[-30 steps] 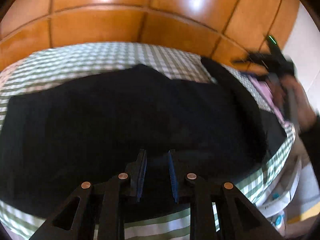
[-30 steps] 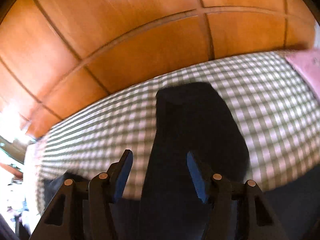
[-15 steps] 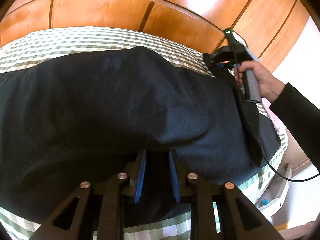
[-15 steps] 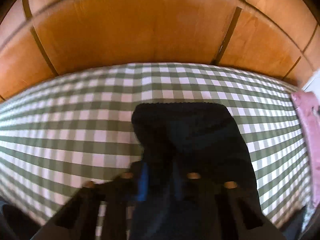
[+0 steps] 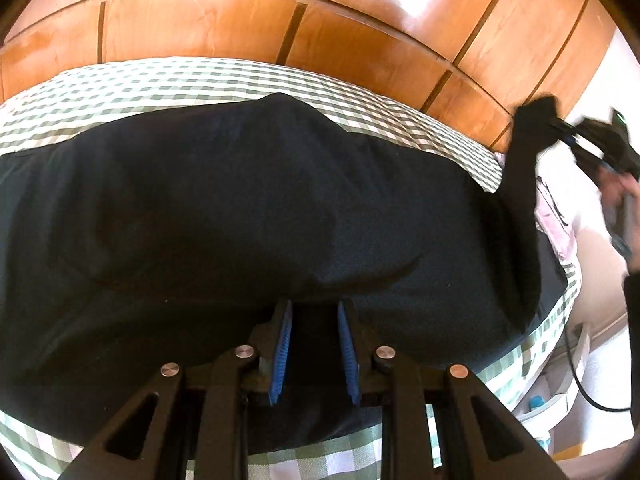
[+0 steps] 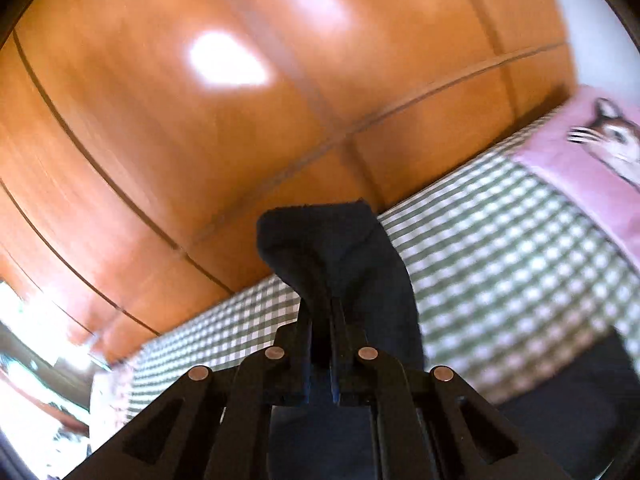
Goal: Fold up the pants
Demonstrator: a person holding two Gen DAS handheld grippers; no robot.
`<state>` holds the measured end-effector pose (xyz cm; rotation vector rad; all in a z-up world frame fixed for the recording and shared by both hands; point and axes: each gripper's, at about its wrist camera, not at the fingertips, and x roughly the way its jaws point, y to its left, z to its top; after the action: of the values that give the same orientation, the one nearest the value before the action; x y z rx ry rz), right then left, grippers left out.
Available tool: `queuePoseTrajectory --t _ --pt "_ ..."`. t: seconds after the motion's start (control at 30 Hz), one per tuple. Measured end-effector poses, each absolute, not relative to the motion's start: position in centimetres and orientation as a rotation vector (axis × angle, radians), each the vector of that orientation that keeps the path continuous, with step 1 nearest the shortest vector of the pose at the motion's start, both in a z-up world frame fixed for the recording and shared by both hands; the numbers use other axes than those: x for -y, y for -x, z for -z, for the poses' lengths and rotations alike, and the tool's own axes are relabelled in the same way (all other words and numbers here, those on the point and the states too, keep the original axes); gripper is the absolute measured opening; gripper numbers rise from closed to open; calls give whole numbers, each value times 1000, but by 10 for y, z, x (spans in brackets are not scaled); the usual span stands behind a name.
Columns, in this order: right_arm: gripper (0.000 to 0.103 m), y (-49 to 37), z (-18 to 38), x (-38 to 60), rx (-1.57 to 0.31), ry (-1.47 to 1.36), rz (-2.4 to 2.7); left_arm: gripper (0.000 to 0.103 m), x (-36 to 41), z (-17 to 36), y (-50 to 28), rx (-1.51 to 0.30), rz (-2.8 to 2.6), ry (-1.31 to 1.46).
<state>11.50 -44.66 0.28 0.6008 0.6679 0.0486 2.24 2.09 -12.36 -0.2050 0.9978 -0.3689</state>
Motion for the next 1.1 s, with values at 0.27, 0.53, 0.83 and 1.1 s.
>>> queuePoseTrajectory --t 0.27,0.53,0.83,1.1 --pt "7 14 54 550 -649 -816 174 24 -14 121 -25 -1017 356 202" --pt "10 59 145 586 -736 -992 296 25 -1 119 -30 -1027 331 153" --pt "39 69 139 600 -684 -1034 284 25 7 120 -33 -1029 316 143" --pt "10 71 120 610 -697 -958 354 26 2 121 -31 -1028 333 140"
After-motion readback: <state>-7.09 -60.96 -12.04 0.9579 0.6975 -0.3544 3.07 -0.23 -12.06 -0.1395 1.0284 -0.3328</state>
